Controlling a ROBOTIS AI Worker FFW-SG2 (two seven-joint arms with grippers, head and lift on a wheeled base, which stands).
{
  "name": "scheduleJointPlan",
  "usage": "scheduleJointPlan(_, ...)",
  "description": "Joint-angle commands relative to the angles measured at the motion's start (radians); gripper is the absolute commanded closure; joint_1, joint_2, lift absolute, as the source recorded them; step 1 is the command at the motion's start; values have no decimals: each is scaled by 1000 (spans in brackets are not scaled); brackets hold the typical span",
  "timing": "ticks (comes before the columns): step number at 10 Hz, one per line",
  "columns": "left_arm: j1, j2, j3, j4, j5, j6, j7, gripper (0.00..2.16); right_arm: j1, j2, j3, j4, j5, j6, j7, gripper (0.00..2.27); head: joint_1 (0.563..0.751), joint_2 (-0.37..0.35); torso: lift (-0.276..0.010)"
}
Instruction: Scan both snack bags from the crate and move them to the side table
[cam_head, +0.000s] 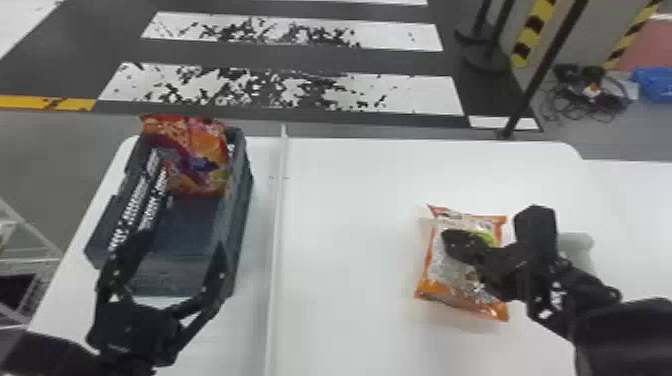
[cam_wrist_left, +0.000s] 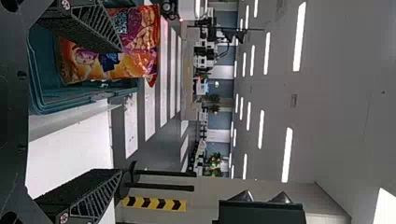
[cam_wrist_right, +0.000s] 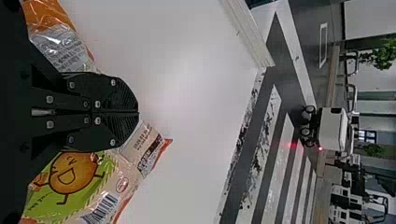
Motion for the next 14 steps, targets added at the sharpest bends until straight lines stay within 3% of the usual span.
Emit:
scheduleJointPlan(1,0,0,0,0,0,0,0,80,35,6,-3,-54,-19,2,11,2250,695,-40,-75)
scheduleJointPlan(3,0,0,0,-2,0,0,0,80,102,9,28,-143,-26,5,26,2250,695,-21,-75)
scheduleJointPlan(6,-2,2,0,0,0,3,0,80,127,7,63,-130,-2,5,43,2250,695,45,-75)
scheduleJointPlan(14,-6,6,0,6,3,3,0,80,153,1,63,-117,35,8,51,2246,695,53,-75)
